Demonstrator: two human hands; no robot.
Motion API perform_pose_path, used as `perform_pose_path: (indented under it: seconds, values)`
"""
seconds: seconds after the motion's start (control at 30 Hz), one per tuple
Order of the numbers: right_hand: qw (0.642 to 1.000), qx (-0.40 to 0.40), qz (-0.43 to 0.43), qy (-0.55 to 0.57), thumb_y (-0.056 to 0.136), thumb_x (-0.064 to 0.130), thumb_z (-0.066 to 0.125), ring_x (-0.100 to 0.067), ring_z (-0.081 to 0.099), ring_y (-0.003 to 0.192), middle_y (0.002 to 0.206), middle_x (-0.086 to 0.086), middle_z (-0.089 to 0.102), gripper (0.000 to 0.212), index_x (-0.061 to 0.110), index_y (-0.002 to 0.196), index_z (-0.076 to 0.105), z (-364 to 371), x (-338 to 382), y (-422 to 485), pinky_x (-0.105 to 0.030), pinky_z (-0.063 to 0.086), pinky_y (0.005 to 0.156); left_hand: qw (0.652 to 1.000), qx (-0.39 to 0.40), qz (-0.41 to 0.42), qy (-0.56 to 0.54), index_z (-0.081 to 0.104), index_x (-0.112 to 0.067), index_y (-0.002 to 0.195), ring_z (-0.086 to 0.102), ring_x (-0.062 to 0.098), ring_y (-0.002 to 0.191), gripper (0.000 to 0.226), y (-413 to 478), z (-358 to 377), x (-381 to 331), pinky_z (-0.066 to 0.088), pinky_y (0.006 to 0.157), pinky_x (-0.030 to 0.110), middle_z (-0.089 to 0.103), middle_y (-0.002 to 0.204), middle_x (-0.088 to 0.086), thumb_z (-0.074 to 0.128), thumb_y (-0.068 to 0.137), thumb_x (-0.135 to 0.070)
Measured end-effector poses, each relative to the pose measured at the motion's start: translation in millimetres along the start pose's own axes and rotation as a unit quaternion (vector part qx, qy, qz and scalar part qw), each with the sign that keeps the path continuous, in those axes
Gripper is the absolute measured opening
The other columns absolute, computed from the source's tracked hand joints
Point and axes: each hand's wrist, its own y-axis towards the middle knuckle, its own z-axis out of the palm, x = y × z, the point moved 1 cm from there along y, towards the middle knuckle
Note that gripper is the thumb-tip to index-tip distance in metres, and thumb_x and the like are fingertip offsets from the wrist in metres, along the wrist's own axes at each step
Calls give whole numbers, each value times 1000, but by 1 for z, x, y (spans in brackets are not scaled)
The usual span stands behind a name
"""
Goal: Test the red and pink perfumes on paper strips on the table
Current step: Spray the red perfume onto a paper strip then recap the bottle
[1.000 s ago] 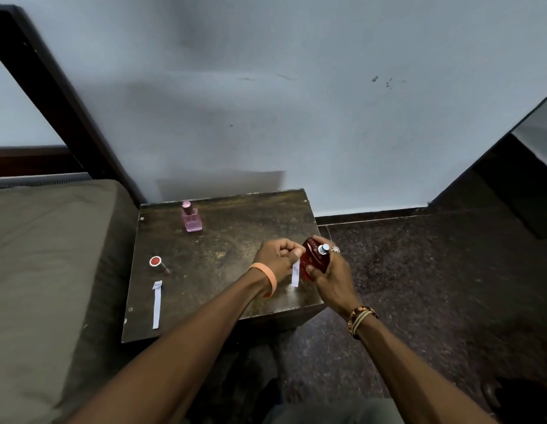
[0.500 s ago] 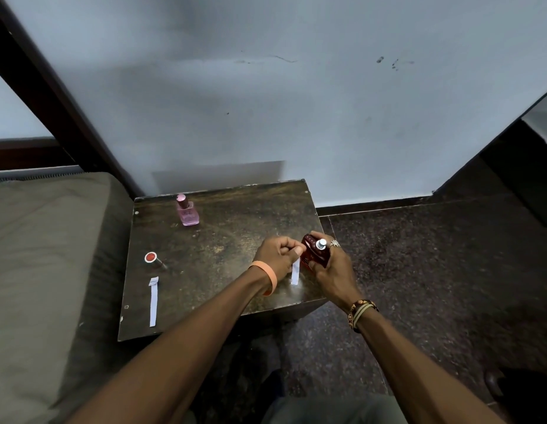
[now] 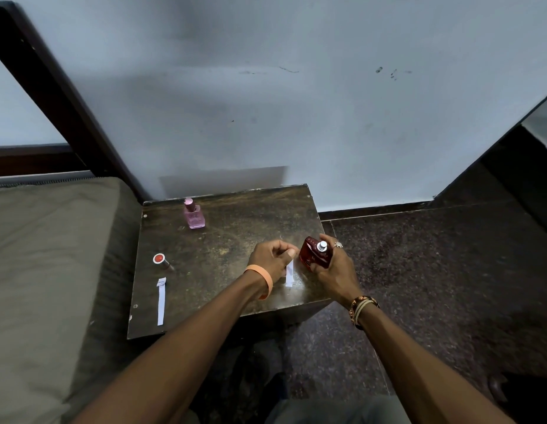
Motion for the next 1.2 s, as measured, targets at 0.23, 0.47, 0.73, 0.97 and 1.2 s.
perform_pose_path:
  seconds: [0.23,0.47,0.73,0.97,1.2]
  values:
    - [970,-217,-92,-58,68,13,78,-25,39,130,141,-9,43,80,16,140,44,-2,4,-26,-48,34,109,1000,-13,1,-22,66,-19,81,66,28,97,17,-20,-37,-11,57,79,44,70,95,6,58,92,-10]
    - [929,-188,-309,-84,85,16,70,-19,55,104,117,-6,57,36,16,120,62,53,69,-41,-42,47,92,992,-106,36,-55,64,-1,97,65,20,82,11,-39,-131,-25,56,58,19,68,88,10,53,93,-4]
    - [975,74,-197,-68,88,20,67,-11,63,87,105,2,66,33,18,122,64,169,127,-27,-38,56,83,958,-261,-38,-115,60,-14,77,61,21,73,21,-47,-245,0,55,56,26,63,78,7,51,95,-6]
    - [975,136,-137,-115,87,13,66,-23,60,112,122,-7,64,45,11,131,58,239,130,-8,-42,50,98,955,-241,-128,-118,62,-14,78,62,23,83,16,-35,-268,37,54,65,27,65,92,14,56,92,-9]
    - [966,139,-155,-150,81,11,68,-24,65,94,100,-4,74,23,15,103,72,272,124,6,-41,52,84,960,-202,-150,-120,63,-12,85,60,14,77,9,-18,-258,59,56,68,27,64,93,12,58,92,-11]
